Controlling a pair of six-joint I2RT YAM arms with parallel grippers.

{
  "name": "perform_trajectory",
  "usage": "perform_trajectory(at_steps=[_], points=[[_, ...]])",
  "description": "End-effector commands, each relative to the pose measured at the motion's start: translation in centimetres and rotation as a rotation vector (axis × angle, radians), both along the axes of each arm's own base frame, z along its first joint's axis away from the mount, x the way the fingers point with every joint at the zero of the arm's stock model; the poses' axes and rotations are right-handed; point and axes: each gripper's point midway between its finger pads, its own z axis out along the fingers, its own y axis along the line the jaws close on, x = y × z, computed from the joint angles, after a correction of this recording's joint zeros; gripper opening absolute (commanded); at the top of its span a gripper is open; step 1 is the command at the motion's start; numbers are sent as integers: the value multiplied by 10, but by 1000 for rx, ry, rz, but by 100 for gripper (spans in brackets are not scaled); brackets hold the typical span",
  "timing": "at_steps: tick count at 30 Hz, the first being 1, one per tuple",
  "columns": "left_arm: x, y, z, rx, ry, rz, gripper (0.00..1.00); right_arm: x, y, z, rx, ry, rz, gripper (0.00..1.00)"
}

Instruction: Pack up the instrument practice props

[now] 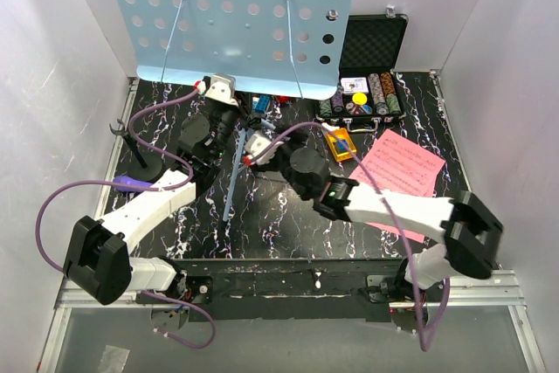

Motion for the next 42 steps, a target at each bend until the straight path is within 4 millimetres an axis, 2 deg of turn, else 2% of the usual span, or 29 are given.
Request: perform_trajectory(at_steps=[1, 4, 7, 9, 10, 11, 14, 18, 22, 24, 33, 39, 42], points=[[4, -3, -89, 160, 241, 9, 0, -19, -35, 19, 155, 200, -61, 84], [4, -3, -84, 158, 236, 11, 0, -32, -39, 16, 229, 327, -67, 86], [4, -3, -82, 156, 229, 11, 0, -50, -38, -5, 395, 633, -65, 86], [4, -3, -81, 151, 225, 9, 0, -54, -39, -17, 541, 866, -78, 86], [3, -3, -79, 146, 222, 7, 0, -58, -35, -17, 635, 988, -58, 85], [2, -3, -80, 143, 223, 3, 0, -52, -38, -15, 767, 1102, -66, 84], [-1, -3, -77, 130, 219, -3, 0, -44, -34, 8, 1016, 1296, 62, 85], [-4, -1, -72, 118, 205, -4, 0, -32, -28, 30, 1189, 1478, 187, 87], [-4, -3, -69, 101, 200, -16, 0, -22, -12, 50, 1312, 1615, 297, 87], [-4, -4, -70, 103, 201, -20, 0, -17, -3, 54, 1348, 1685, 316, 87], [-3, -6, -73, 113, 196, -23, 0, 1, 16, 45, 1427, 1822, 268, 79], [-5, -5, -72, 112, 192, -24, 0, 11, 31, 51, 1428, 1859, 279, 62], [-6, -5, -72, 120, 188, -23, 0, 11, 39, 50, 1413, 1877, 275, 58]])
